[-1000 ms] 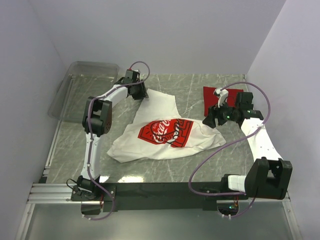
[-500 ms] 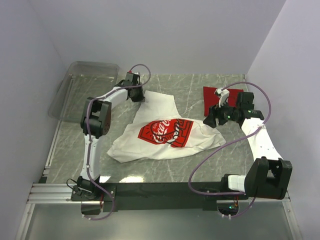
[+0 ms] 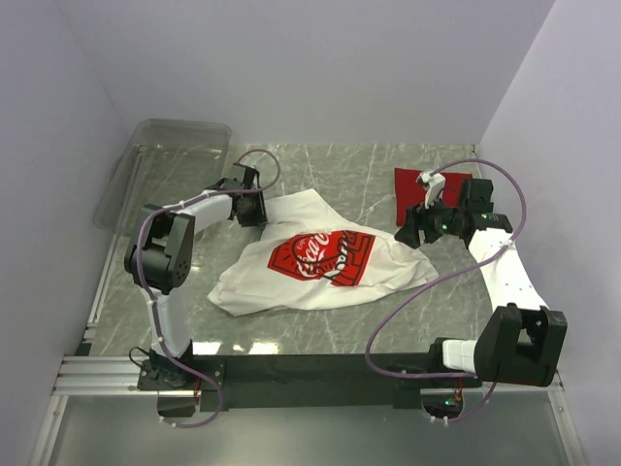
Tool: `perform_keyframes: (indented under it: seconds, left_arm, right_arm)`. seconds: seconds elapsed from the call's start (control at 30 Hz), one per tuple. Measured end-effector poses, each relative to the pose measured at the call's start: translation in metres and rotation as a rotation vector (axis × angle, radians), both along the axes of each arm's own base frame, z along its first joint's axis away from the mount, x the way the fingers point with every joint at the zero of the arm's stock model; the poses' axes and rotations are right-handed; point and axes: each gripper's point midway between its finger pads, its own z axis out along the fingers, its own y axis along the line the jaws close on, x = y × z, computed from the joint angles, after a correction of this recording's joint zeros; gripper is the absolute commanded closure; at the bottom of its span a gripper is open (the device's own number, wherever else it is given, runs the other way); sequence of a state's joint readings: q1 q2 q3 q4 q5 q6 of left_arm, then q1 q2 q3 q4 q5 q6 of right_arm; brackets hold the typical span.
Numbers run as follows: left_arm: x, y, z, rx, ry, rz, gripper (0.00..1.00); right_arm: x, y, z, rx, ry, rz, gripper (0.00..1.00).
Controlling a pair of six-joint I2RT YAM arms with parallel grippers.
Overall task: Fold and stack the t-shirts
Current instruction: Flatten the tshirt out
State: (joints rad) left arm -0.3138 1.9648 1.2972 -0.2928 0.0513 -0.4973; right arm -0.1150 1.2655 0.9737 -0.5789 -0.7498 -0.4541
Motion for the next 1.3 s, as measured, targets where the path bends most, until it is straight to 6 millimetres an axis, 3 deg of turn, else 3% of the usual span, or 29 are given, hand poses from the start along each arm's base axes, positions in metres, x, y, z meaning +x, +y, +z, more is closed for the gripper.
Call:
perform_keyframes:
  seconds: [0.2,0.33,0.43,0.53,0.77,0.97,1.2,1.3]
  left_arm:
    - [0.012,0.012,0.008,0.025,-0.013,0.050,0.56]
    - [0.053,0.014,0.023,0.011,-0.066,0.089,0.55]
    - [0.072,0.016,0.019,0.008,-0.074,0.107,0.56]
    - [0.076,0.020,0.002,0.020,-0.041,0.115,0.56]
    - [0.077,0.017,0.002,0.008,-0.031,0.120,0.59]
    - [0.087,0.010,0.000,-0.015,-0.032,0.106,0.73]
    - [0.090,0.003,-0.002,-0.044,-0.046,0.091,1.00]
    - [0.091,0.002,-0.001,-0.050,-0.049,0.086,0.99]
  right_arm:
    - [0.000,0.000,-0.004,0.001,0.013,0.001,0.25]
    - [0.001,0.000,-0.006,-0.001,0.017,0.004,0.25]
    - [0.000,0.000,-0.006,-0.001,0.020,0.004,0.25]
    - [0.000,0.000,-0.006,-0.001,0.020,0.005,0.25]
    - [0.000,-0.001,-0.008,-0.002,0.024,0.006,0.25]
    - [0.000,-0.001,-0.011,-0.001,0.035,0.006,0.25]
    - [0.000,-0.001,-0.011,-0.002,0.036,0.005,0.25]
    - [0.001,-0.001,-0.011,-0.004,0.036,0.003,0.25]
